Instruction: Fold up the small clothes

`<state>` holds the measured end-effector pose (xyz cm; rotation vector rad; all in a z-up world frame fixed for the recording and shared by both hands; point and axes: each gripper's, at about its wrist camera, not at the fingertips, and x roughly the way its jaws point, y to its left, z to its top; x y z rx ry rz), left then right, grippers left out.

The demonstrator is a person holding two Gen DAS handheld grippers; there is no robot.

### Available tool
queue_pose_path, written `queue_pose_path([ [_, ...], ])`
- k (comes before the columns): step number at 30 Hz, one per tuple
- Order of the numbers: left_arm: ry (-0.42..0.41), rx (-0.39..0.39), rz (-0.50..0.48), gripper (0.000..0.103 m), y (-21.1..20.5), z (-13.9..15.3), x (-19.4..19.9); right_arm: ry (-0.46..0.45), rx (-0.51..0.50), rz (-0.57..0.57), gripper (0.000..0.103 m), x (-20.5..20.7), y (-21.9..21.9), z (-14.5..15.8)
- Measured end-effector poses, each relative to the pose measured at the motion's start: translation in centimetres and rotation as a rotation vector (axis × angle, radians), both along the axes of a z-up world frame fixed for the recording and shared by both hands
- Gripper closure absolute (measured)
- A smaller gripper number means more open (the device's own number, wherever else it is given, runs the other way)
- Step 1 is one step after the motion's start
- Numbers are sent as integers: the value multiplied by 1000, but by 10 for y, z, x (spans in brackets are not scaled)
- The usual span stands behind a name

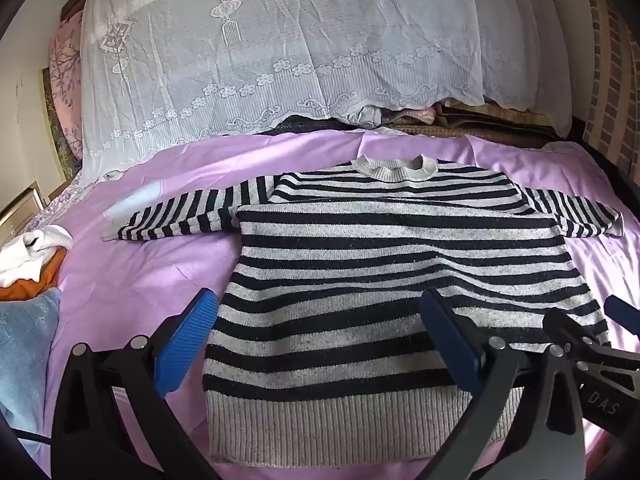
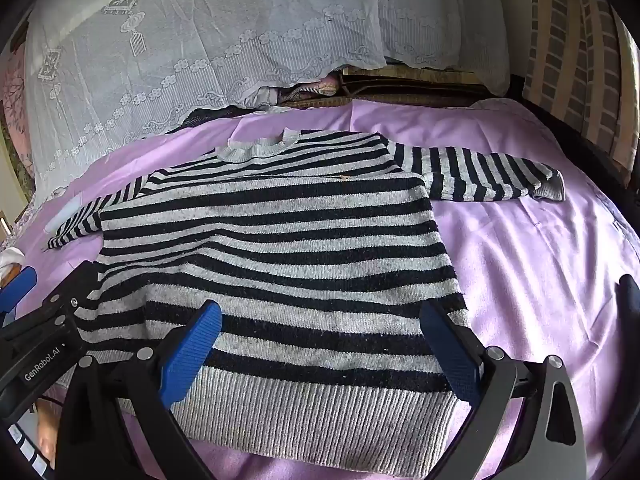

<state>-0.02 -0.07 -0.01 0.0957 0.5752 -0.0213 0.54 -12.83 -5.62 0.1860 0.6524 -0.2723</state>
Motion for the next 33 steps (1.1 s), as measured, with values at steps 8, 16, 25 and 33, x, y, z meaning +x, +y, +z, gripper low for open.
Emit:
queue_pose_path([
  [8,20,6,-1,4,1,-4,0,2,4,2,3,1,1,2],
  [16,33,11,-3,4,-3,-8,2,3,14,2,3,3,-2,5],
  [25,37,11,-4,4,-3,-9,2,1,18,-1,3,3,1,-3],
  [33,40,9,-1,4,-2,-11,3,3,25,-1,3,2,0,-2],
])
